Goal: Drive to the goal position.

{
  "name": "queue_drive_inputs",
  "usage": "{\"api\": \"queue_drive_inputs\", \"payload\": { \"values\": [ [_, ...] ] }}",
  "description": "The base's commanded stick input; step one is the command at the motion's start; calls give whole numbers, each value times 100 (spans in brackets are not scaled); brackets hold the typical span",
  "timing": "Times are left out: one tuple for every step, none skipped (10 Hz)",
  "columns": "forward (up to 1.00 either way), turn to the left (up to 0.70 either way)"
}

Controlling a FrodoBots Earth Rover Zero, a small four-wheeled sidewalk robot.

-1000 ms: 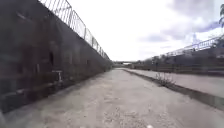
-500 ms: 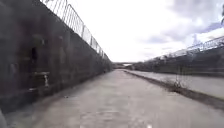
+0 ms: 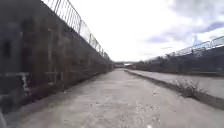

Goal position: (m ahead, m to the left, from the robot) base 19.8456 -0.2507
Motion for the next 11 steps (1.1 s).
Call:
{"api": "queue_drive_inputs", "payload": {
  "values": [
    [100,0],
    [100,0],
    [100,0],
    [100,0],
    [100,0],
    [100,0],
    [100,0],
    [100,0],
    [100,0],
    [100,0],
    [100,0]
  ]
}}
